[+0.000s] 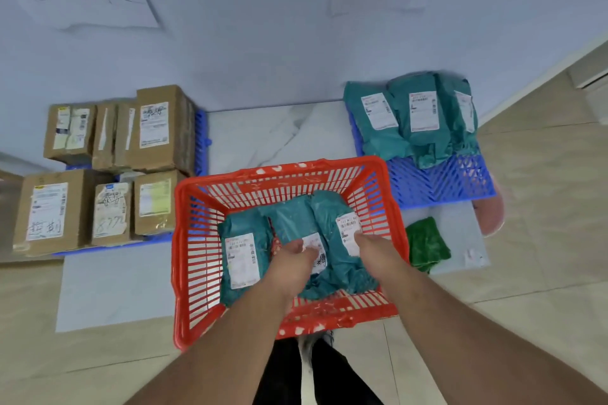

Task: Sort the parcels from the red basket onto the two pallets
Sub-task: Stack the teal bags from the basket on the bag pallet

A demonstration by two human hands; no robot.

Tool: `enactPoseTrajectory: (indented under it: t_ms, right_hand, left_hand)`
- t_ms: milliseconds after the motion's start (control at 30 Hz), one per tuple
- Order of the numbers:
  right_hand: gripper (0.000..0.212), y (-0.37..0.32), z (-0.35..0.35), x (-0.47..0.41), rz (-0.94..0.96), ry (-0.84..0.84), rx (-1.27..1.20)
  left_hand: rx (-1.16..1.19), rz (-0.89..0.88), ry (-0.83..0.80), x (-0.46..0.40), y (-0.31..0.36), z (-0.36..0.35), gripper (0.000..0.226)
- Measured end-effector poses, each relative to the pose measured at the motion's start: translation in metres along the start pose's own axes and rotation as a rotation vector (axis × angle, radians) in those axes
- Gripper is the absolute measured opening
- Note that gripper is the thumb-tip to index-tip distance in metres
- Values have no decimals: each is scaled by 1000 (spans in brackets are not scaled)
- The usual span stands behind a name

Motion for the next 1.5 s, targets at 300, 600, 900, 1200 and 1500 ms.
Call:
enactPoseTrajectory:
  t_ms: [300, 600, 900, 1200, 1500]
  right_hand:
    - [35, 28, -42, -54, 9, -60, 288]
    - [39, 26, -46, -60, 74, -69, 165]
    - [56, 28, -33, -120, -101, 53, 31]
    - [56, 20, -29, -95, -128, -13, -317]
    - [45, -7, -3, 1, -84, -115, -447]
  left_hand:
    - [-81, 19, -48, -49, -35, -38, 54]
    - [-95, 22, -69, -56, -21, -41, 12]
    - [35, 61, -111, -103, -27, -61, 10]
    - [207, 92, -139, -88, -20, -60, 35]
    - [140, -4, -82, -1, 8, -35, 40]
Point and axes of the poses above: each hand's wrist, its own x-axis away from the middle knuckle, its own z-axis out of the back of the hand, y = z × x, the point moved 3 cm from there along -x, towards the middle knuckle, and after that the axes turned 2 degrees about -x, right-handed, at the moved point
